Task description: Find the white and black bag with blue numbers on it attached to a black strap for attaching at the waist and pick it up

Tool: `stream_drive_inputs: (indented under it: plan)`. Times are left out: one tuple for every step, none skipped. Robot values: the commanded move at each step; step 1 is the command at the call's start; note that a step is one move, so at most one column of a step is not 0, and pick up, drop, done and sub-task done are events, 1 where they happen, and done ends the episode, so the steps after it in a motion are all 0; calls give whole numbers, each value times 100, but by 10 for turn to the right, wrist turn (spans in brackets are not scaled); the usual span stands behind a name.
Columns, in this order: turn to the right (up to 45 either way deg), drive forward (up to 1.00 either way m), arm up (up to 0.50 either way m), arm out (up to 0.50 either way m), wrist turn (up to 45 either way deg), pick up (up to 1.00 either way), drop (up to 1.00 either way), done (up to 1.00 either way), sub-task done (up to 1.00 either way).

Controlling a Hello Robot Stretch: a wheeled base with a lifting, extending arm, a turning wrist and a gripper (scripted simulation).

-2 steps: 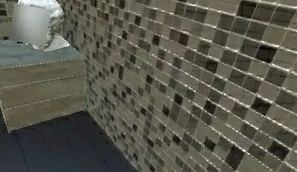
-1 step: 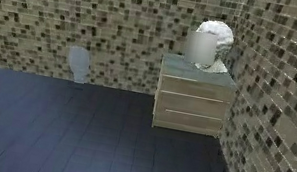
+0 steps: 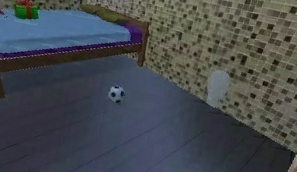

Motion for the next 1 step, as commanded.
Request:
stream_drive_inputs:
  plan:
    - [0, 35, 0, 0, 0, 0, 0, 0, 0]
